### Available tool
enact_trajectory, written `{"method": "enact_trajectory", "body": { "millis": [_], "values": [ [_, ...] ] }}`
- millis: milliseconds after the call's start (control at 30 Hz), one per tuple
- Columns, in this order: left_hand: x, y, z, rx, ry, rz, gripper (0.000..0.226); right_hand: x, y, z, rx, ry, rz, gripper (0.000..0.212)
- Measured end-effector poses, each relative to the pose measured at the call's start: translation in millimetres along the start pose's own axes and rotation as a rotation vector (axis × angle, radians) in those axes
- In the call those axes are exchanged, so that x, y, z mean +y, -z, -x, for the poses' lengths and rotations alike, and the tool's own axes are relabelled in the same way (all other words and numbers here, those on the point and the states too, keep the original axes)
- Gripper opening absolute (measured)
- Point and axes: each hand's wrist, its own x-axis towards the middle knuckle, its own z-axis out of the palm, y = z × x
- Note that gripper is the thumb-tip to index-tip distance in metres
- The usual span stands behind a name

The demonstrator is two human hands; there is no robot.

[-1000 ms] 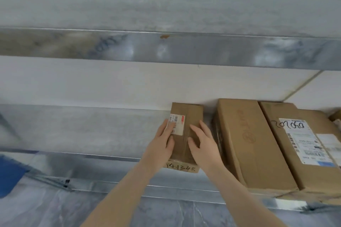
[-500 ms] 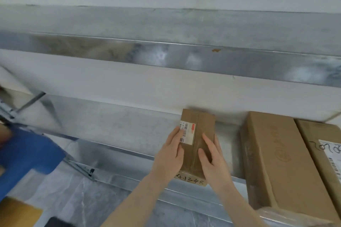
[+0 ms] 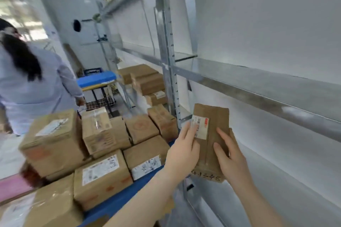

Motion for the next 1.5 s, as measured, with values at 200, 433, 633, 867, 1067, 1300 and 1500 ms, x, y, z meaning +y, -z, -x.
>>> {"method": "enact_trajectory", "body": {
  "millis": [200,433,633,867,1067,1300,1500],
  "values": [
    [-80,95,-31,0.146,0.127,-0.009,0.048,-57,-112,-60,-0.208,0.137,-0.115,0.041],
    [-138,143,-64,0.184,0.212,0.039,0.056,-84,-185,-125,-0.358,0.223,-0.05,0.041],
    [-182,151,-84,0.225,0.398,0.05,0.06,-79,-241,-169,-0.555,0.216,-0.076,0.042],
    [-210,134,-105,0.246,0.623,0.069,0.066,-49,-286,-207,-0.727,0.12,-0.091,0.04],
    [-222,121,-128,0.248,0.717,0.062,0.069,-27,-311,-234,-0.783,0.094,-0.107,0.039],
    [-243,105,-134,0.263,0.842,0.093,0.063,1,-339,-234,-0.826,0.011,-0.103,0.04],
    [-250,95,-131,0.244,0.847,0.031,0.067,10,-349,-227,-0.803,-0.03,-0.125,0.042]
  ]
}}
